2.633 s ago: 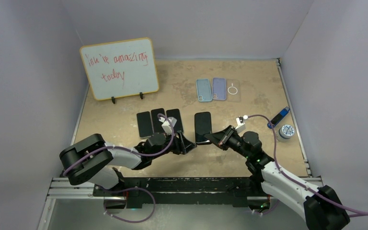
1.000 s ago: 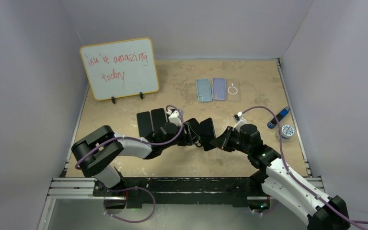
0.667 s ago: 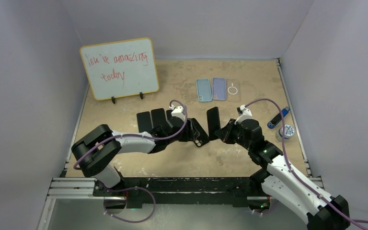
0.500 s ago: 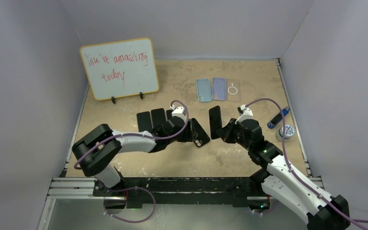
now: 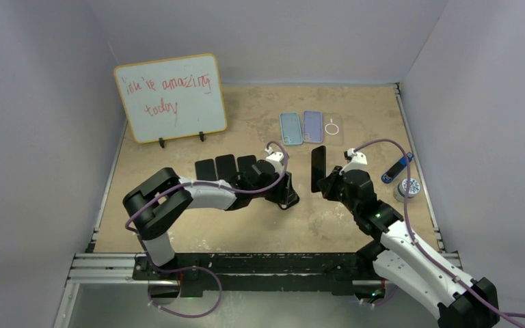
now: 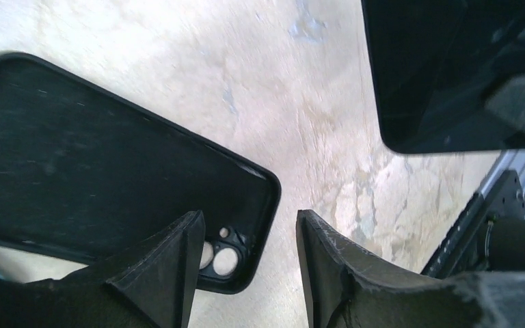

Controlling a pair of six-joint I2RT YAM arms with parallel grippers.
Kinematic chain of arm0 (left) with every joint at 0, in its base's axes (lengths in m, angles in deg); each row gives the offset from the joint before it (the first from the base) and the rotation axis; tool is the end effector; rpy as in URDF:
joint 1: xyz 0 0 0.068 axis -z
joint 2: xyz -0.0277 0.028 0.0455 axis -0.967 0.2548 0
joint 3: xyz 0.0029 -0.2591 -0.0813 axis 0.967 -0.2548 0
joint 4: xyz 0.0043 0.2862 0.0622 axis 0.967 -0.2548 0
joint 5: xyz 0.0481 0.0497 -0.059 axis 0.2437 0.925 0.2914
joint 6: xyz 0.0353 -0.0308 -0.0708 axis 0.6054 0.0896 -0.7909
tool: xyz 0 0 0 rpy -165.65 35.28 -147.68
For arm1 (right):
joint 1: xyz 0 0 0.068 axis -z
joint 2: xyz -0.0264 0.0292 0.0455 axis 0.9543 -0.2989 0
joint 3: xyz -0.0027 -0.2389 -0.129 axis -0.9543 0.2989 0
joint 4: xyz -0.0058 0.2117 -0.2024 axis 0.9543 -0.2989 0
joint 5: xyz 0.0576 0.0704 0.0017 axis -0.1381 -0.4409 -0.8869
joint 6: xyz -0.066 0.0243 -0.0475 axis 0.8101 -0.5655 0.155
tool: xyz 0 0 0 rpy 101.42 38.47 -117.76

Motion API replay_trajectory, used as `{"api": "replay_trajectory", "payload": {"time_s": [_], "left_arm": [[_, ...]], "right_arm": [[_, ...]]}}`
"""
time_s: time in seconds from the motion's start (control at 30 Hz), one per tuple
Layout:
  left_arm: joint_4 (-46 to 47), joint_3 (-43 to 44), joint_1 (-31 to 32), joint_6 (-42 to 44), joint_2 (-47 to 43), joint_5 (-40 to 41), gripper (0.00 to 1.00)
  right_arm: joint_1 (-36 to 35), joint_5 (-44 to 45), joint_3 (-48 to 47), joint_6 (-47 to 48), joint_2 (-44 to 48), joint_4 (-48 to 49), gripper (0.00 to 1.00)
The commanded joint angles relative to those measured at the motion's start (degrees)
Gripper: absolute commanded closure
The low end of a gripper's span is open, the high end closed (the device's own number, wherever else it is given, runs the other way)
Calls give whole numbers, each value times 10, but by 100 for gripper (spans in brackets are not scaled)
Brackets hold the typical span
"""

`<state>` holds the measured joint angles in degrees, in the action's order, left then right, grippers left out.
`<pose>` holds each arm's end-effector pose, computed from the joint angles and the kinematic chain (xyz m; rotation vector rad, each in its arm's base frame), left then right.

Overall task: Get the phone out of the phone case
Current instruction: Move the phone case to the center of the board.

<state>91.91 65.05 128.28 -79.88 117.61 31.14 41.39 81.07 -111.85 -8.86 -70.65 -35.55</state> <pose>0.2406 -0.3265 0.1073 0.3447 2.2975 -0.9278 0.2152 0.1142 0.2114 0.1682 1.9812 0.5636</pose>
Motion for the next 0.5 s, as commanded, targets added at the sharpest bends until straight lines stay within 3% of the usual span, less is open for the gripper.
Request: {"api": "replay_trajectory", "payload": {"time_s": [0.0,0.47], "left_arm": [[36,9,17,20,21,-95,46],[138,8,92,-17,58,-260,46]], "right_arm": [[-2,51,-24,22,4,54,100],[1,23,-24,25,-16,83,100]]}}
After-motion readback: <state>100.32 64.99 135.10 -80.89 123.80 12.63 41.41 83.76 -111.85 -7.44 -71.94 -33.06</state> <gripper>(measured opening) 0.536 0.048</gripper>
